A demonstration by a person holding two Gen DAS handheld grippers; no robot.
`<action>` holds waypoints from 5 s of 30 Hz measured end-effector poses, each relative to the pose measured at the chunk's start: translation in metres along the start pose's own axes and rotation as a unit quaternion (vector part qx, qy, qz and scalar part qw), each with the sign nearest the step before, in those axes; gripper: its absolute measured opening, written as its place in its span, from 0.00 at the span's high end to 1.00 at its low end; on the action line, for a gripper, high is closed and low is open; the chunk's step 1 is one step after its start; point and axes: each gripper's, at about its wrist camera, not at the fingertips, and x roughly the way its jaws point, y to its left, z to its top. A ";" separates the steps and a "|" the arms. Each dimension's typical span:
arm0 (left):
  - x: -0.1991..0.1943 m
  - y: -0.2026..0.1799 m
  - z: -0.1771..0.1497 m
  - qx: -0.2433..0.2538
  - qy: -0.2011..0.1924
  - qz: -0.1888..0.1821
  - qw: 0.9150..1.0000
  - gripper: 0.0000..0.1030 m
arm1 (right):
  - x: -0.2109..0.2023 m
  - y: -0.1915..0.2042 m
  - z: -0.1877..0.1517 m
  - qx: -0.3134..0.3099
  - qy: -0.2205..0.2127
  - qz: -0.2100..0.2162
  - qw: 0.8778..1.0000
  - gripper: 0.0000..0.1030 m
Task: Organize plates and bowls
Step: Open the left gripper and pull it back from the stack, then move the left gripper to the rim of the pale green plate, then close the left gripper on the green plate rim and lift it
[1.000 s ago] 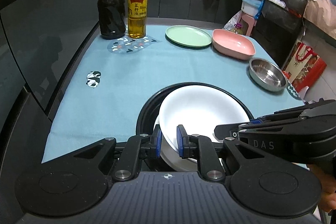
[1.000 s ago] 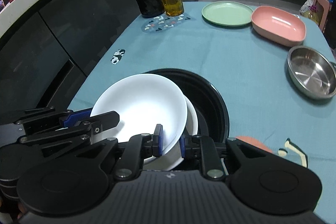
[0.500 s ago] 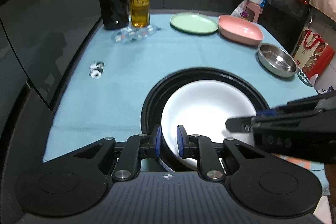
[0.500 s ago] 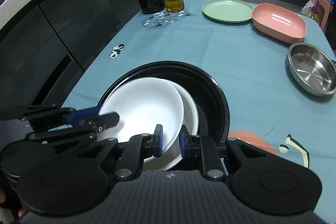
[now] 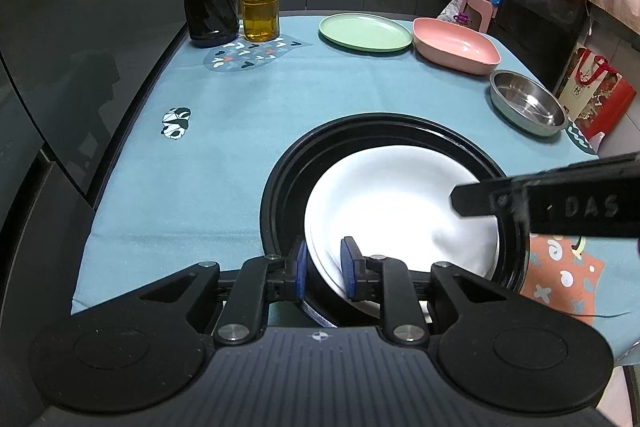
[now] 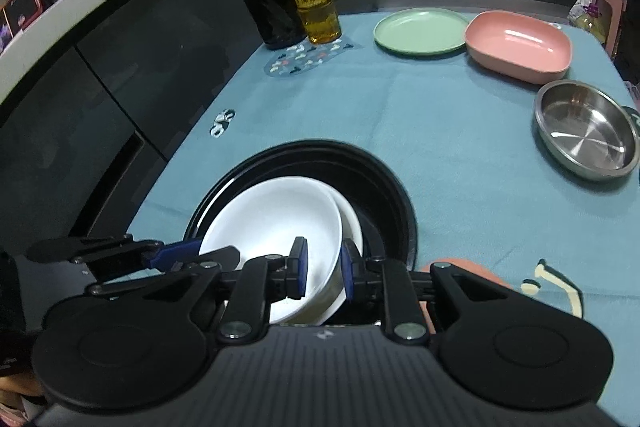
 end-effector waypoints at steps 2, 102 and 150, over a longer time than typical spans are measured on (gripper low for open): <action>0.001 0.000 0.000 -0.001 0.003 0.000 1.000 0.83 | -0.005 -0.002 0.000 0.000 -0.013 -0.011 1.000 0.81; 0.225 0.010 0.246 -0.121 0.053 -0.062 0.989 0.68 | 0.177 -0.152 0.271 0.007 0.057 -0.112 0.992 0.62; 0.112 0.091 0.145 -0.114 0.007 0.007 0.993 0.84 | 0.135 -0.009 0.179 -0.122 0.102 -0.038 0.987 0.67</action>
